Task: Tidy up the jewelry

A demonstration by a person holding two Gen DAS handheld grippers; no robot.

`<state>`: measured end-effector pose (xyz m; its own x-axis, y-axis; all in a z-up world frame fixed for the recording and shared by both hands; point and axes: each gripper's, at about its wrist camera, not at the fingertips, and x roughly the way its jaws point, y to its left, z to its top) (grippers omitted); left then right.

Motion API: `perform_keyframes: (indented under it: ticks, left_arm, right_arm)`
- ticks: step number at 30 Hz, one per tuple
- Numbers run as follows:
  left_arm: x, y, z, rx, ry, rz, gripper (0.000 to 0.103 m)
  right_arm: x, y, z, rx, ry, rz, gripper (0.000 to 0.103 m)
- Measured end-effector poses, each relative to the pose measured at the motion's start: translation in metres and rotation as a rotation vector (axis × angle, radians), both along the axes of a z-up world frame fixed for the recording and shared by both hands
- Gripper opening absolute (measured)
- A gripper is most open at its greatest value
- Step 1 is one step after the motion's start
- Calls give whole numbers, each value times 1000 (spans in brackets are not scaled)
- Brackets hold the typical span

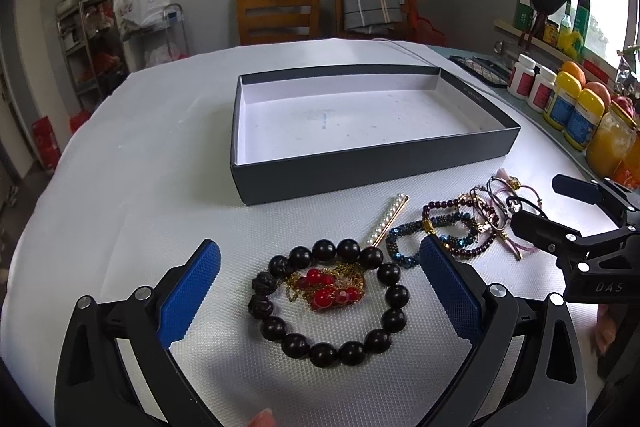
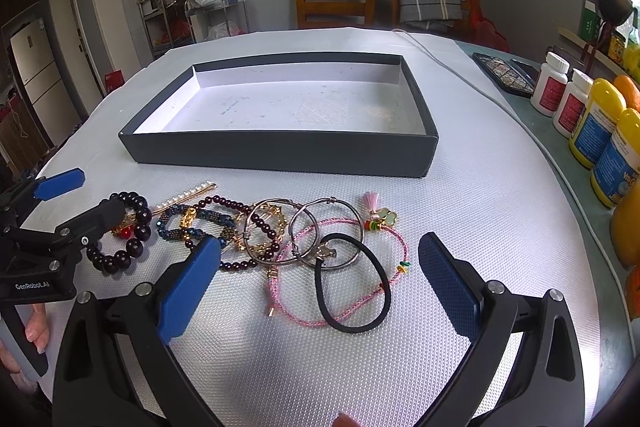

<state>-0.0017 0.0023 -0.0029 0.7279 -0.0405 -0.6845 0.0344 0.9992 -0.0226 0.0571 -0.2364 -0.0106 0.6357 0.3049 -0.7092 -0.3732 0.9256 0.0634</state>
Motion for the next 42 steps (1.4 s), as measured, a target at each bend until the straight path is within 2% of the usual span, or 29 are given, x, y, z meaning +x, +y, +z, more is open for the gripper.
perform_keyframes:
  ticks: [2,5,11,15,18,20,23,25,28,30,31,33,35,38,39,41,42]
  left_arm:
    - [-1,3,0,-14,6,-3,101]
    - [-5,6,4,12,6,0,101]
    - [-18,14,12,92,-20,-55,101]
    - [-24,22,12,74,5,-111,100]
    - [-31,25,14,57,-30,-140,100]
    - [-31,22,13,74,-21,-159,100]
    - [-25,15,10,85,8,-195,98]
    - [-22,10,9,93,13,-214,97]
    - [-17,7,5,91,35,-231,89]
    - [-12,5,1,84,65,-245,73]
    - [-11,5,-1,82,79,-247,71]
    - [-9,6,-3,73,90,-249,65]
    - [-11,6,-3,68,93,-254,60]
    - [-12,5,0,67,87,-259,58]
    - [-13,5,1,67,86,-263,58]
    - [-14,2,3,74,82,-277,54]
    - [-14,0,3,80,82,-286,51]
  right_arm:
    - [-3,0,2,12,-4,10,98]
    - [-7,-2,4,23,-13,13,98]
    - [-24,-12,11,-55,-83,65,97]
    - [-22,-24,6,-75,-23,110,97]
    - [-33,-25,6,-142,-110,123,97]
    - [-39,-26,8,-137,-141,155,97]
    - [-37,-27,9,-69,-86,206,97]
    - [-31,-27,8,-47,-39,195,97]
    - [-23,-29,7,-5,-13,180,97]
    - [-19,-32,5,4,0,160,97]
    - [-17,-33,3,7,5,149,95]
    - [-15,-34,-1,11,26,142,84]
    - [-13,-34,-3,4,35,138,67]
    - [-12,-33,-4,-8,35,134,50]
    - [-10,-33,-4,-13,34,132,47]
    - [-8,-32,-3,-21,36,135,35]
    - [-7,-31,-4,-19,41,141,33]
